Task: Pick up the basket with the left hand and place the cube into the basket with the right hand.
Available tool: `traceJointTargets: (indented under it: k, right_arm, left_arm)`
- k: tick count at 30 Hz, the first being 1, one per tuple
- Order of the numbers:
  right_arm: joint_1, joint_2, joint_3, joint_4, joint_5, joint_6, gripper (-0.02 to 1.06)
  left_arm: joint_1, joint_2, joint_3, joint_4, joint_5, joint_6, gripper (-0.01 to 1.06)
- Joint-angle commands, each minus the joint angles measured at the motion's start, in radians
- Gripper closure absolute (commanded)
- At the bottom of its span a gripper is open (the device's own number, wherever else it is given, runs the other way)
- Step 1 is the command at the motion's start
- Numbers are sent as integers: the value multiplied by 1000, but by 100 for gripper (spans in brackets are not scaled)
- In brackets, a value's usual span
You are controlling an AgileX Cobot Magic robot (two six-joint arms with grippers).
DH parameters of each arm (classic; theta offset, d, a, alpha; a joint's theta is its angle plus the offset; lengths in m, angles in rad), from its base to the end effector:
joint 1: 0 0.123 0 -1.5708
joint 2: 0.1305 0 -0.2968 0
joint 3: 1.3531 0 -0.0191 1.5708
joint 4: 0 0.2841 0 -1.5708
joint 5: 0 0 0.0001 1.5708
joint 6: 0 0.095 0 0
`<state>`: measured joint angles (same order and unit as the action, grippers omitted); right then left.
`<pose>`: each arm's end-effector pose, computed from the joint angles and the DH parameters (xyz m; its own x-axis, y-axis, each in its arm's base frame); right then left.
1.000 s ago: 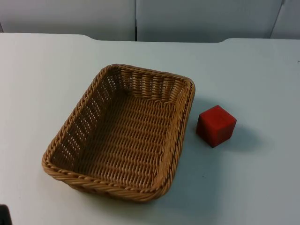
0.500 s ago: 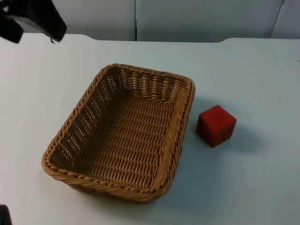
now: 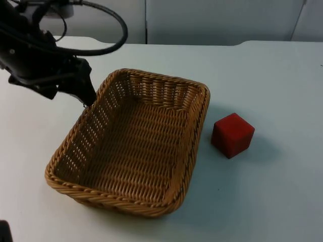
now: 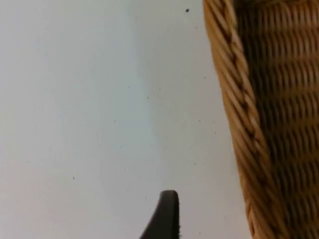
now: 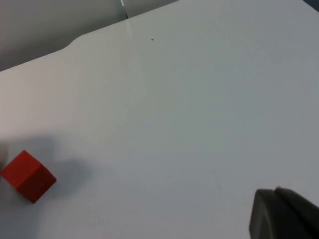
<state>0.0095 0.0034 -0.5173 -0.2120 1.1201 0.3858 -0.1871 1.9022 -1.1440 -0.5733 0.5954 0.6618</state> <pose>0.0109 -0.0179 0.2934 -0.4226 0.2790 -0.8623 0.2900 0.9430 0.1629 0.3880 -0.1029 0.1430 -0.8492 0.3257 -0.4157 0.4396 0.8722 -0.2147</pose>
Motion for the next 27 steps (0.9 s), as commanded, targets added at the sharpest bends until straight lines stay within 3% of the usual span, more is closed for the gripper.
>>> traceJointTargets:
  k: [1,11,14,15,18,19,23,27]
  right_arm:
    - [-9,-3,4,-10,-5,3,105]
    - [-9,-3,4,-10,-5,3,105]
    - [-9,-3,4,-10,-5,3,105]
    - [-9,-3,4,-10,-5,3,105]
    - [-9,-3,4,-10,-5,3,105]
    - [-9,-3,4,-10,-5,3,105]
    - [-9,-3,4,-10,-5,3,105]
    - [-9,-3,4,-10,-5,3,105]
  left_arm:
    - [-7,32,-10,-40,-14,15,28]
    - [-7,113,-10,-186,-4,114,31]
    - [-7,134,-10,-186,-16,114,60]
    - [-7,134,-10,-186,-16,114,60]
    - [-7,134,-10,-186,-50,114,98]
    - [-5,134,-15,-184,-52,119,105]
    - [-5,130,-37,-180,-32,113,105]
    - [-5,130,-96,-177,44,70,105]
